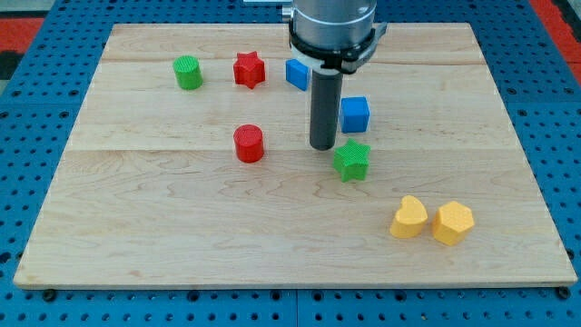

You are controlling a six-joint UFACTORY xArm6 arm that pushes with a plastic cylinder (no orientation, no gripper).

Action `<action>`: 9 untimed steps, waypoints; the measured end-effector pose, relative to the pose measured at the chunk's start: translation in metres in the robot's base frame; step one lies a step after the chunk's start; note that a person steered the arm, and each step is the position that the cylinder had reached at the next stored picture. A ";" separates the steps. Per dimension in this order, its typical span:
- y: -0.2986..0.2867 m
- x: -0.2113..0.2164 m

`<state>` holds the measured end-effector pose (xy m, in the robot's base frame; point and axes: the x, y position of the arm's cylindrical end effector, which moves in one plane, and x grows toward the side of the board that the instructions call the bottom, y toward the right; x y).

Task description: Drag blue cube towards yellow blocks and green star

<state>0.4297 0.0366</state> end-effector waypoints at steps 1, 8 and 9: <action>0.019 0.028; -0.005 -0.015; -0.009 -0.040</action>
<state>0.3899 0.0272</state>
